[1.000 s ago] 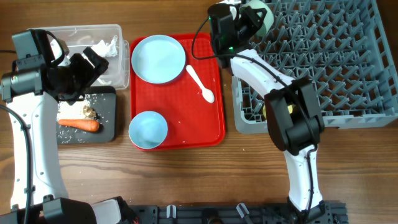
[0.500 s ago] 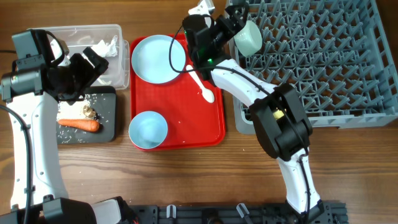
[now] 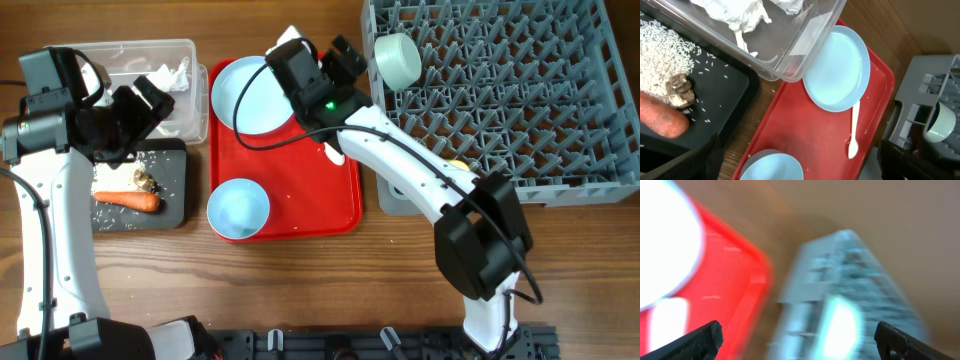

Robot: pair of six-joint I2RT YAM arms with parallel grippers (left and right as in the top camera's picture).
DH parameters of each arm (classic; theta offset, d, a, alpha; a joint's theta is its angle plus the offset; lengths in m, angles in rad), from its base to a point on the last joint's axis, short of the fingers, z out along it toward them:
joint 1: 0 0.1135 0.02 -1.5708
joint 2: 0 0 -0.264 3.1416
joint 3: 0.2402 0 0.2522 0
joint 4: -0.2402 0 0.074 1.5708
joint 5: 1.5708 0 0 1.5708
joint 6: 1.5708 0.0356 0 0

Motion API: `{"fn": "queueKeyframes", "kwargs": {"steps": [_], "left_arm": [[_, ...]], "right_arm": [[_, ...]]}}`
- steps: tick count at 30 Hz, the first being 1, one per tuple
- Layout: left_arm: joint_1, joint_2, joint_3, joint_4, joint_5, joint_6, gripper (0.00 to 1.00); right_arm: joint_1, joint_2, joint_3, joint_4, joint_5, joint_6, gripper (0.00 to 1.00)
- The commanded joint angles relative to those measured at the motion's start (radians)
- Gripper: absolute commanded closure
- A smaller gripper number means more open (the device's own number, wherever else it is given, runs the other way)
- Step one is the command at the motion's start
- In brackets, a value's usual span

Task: Sort waste into correct bins and load items into the dishwasher rack
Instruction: 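Set the green bowl in the rack and reach right gripper to blue bowl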

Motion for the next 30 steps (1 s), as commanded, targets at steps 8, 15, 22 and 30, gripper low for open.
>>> {"fn": "queueKeyframes", "kwargs": {"steps": [8,15,22,30], "left_arm": [[0.006,-0.006,0.005,0.003,-0.005,0.000,0.00],[0.006,-0.006,0.005,0.003,-0.005,0.000,0.00],[0.006,-0.006,0.005,0.003,-0.005,0.000,0.00],[0.006,-0.006,0.005,0.003,-0.005,0.000,0.00]], "right_arm": [[0.004,-0.053,-0.053,-0.285,-0.941,0.777,0.38],[0.094,-0.053,-0.287,-0.079,-0.941,0.952,0.46],[0.146,-0.050,-0.368,0.000,-0.839,0.978,0.67],[0.146,-0.050,-0.374,-0.005,-0.782,0.983,0.95]]}}
